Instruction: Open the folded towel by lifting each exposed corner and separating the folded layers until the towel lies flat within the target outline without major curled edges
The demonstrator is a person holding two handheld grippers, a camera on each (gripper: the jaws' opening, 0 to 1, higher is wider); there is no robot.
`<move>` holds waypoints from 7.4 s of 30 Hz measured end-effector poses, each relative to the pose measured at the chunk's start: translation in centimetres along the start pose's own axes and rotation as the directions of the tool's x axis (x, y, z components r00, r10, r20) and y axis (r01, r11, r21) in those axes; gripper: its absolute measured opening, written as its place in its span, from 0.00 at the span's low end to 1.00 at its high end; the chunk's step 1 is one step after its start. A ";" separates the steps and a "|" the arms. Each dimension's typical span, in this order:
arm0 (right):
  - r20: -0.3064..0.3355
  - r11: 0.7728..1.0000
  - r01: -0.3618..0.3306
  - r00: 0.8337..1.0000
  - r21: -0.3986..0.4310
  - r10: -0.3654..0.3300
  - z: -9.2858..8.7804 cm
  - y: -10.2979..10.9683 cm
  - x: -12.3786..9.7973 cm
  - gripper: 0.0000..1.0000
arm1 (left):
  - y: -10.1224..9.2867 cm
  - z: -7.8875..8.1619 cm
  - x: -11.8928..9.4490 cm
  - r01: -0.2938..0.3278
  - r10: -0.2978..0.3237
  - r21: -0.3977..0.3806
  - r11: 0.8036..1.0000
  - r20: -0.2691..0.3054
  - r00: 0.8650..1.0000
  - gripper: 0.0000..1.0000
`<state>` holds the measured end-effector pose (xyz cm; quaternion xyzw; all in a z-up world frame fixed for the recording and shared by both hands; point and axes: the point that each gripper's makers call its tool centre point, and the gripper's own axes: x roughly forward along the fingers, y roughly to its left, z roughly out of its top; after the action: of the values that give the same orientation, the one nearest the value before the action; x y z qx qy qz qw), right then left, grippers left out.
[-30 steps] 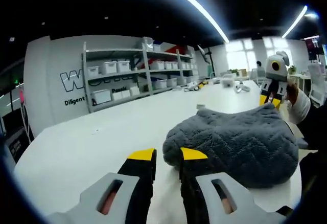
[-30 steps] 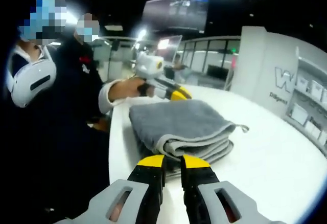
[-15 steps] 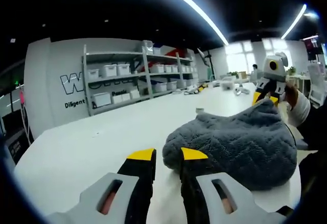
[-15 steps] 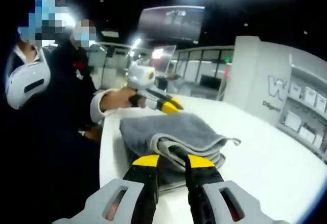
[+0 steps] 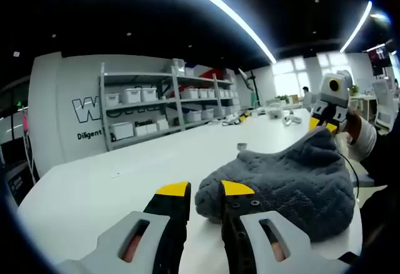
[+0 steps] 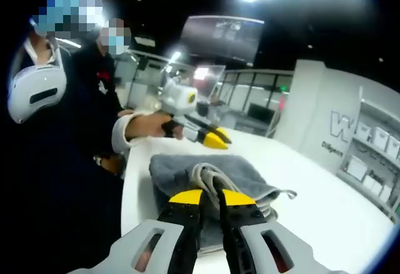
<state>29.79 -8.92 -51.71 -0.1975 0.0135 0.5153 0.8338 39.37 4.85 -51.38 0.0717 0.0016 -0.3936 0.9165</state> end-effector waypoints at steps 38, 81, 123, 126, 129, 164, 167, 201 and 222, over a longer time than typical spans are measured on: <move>0.042 0.992 0.104 0.994 -0.066 -0.101 3.8 0.8 1.6 0.01 | -10.7 5.0 -3.1 0.343 -0.342 -0.028 0.939 0.043 0.939 0.34; 0.240 0.993 0.121 0.963 0.008 -0.119 8.2 0.5 5.0 0.01 | -9.9 4.9 -3.7 0.259 -0.258 -0.002 0.966 0.052 0.965 0.30; 0.219 0.990 0.079 0.974 -0.121 -0.050 7.3 0.7 7.5 0.12 | -7.7 3.8 -5.3 0.122 -0.121 -0.014 0.992 0.044 0.992 0.11; 0.224 0.990 0.075 0.973 -0.118 -0.047 7.5 0.6 7.3 0.12 | -7.6 3.8 -5.6 0.115 -0.115 -0.012 0.993 0.041 0.993 0.11; 0.220 0.990 0.075 0.974 -0.122 -0.047 7.4 0.5 7.3 0.12 | -7.5 3.9 -5.9 0.103 -0.103 0.000 0.995 0.034 0.994 0.11; -0.034 1.000 0.014 0.999 -0.019 -0.014 1.2 -0.5 8.6 0.21 | -3.4 3.5 -8.0 0.012 -0.012 -0.031 0.999 -0.003 1.000 0.11; -0.045 1.000 0.005 0.999 -0.007 -0.006 0.9 -0.4 8.7 0.24 | -3.2 3.4 -8.1 0.010 -0.010 -0.036 0.999 -0.004 1.000 0.11; -0.187 0.995 -0.016 0.982 0.093 0.033 -3.3 -0.1 8.9 0.32 | 0.7 1.0 -9.9 -0.067 0.060 -0.081 0.994 -0.083 0.995 0.12; -0.217 0.990 -0.068 0.972 0.123 0.093 -4.5 0.9 9.0 0.24 | 4.3 -1.4 -11.1 -0.149 0.129 -0.145 0.978 -0.139 0.982 0.12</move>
<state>34.10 -2.45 -58.18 -0.2050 0.1439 0.5219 0.8154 34.91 15.96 -51.57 0.0256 0.0861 -0.3217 0.9426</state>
